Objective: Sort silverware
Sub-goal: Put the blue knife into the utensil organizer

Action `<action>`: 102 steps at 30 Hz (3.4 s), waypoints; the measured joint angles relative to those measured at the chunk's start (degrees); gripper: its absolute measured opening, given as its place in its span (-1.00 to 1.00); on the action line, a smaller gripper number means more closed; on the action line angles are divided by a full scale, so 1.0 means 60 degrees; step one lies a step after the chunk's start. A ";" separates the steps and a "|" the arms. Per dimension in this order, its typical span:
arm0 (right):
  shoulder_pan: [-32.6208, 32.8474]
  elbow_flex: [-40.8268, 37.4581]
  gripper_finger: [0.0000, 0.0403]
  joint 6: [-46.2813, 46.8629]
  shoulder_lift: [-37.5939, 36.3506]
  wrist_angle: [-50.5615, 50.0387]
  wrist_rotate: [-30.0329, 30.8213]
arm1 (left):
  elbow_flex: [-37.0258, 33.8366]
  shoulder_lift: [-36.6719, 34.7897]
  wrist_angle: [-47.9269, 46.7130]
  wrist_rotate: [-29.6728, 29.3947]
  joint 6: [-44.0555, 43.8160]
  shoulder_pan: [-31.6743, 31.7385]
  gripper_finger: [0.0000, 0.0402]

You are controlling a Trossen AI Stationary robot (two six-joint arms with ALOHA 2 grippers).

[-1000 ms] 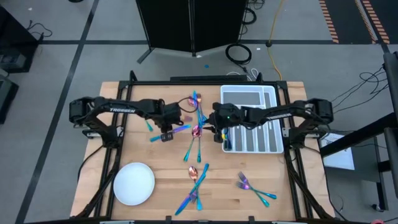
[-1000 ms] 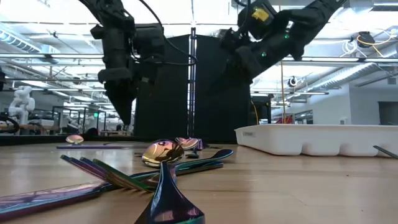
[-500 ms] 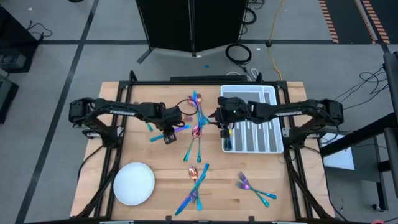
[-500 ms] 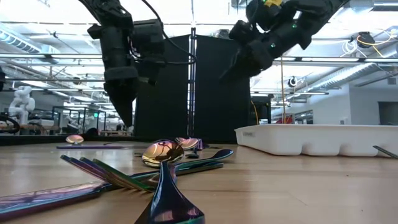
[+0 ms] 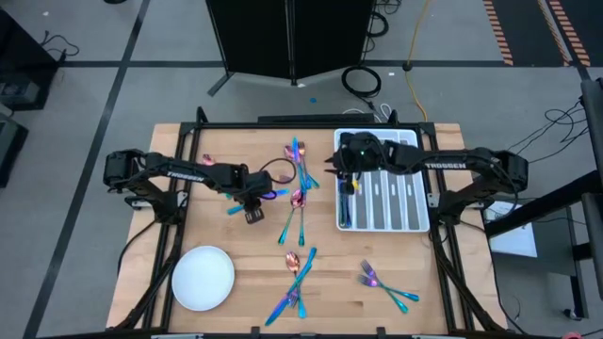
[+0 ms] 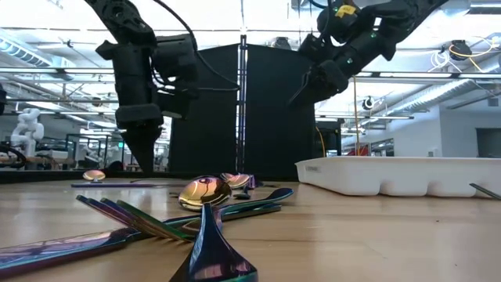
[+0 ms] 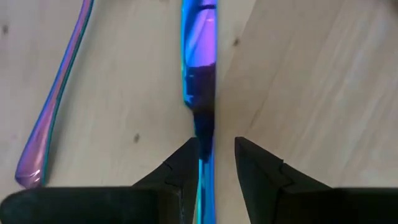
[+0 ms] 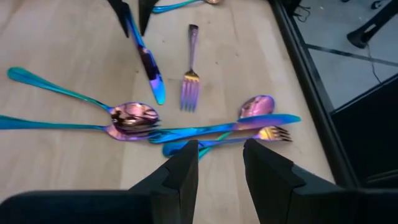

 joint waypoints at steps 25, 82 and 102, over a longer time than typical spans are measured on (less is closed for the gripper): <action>-0.0311 -0.0004 -0.43 -0.0007 -0.0004 -0.0084 -0.0038 | -0.0430 0.0000 0.0250 -0.0153 0.0095 0.0103 0.01; -0.0310 -0.0007 -0.43 -0.0036 -0.0004 -0.0092 -0.0031 | -0.0831 0.0124 0.0978 0.0053 0.0769 0.0094 -0.55; -0.0307 -0.0007 -0.43 -0.0068 -0.0004 -0.0092 -0.0031 | -0.0834 0.0128 0.0991 -0.0135 0.0773 0.0091 -0.78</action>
